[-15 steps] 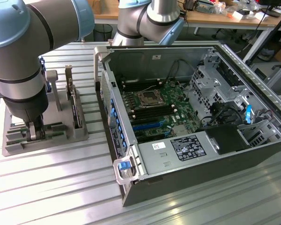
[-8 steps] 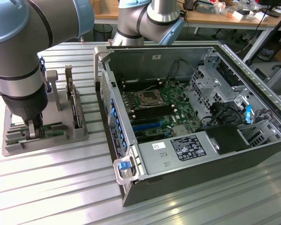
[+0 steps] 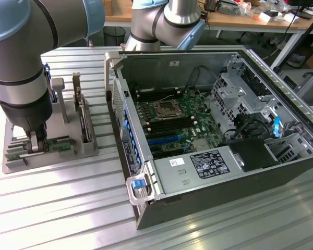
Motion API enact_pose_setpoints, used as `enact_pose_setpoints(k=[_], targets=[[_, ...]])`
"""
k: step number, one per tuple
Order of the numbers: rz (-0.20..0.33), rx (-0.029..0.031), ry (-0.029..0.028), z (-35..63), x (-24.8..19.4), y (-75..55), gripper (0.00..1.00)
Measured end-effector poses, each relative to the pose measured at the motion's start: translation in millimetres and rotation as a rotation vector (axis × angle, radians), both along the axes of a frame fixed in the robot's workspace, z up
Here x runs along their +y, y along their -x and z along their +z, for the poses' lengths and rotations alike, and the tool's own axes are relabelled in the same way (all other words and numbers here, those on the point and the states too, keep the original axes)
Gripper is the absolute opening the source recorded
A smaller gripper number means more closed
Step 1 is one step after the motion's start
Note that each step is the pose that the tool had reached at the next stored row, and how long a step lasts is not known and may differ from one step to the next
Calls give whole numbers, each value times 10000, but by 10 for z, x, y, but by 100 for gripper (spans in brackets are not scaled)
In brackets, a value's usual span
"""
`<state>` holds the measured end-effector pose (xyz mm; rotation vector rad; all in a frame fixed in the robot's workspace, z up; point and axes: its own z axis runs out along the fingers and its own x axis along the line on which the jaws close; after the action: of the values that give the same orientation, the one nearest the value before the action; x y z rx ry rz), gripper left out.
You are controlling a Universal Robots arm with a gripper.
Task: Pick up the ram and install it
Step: 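Pick up the ram and move it above insertion slot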
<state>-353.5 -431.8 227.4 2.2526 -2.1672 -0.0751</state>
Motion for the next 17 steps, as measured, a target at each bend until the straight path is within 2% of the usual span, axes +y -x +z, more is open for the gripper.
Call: enact_pose_setpoints(k=[17], targets=[[0,0,0,173,0,0,12]])
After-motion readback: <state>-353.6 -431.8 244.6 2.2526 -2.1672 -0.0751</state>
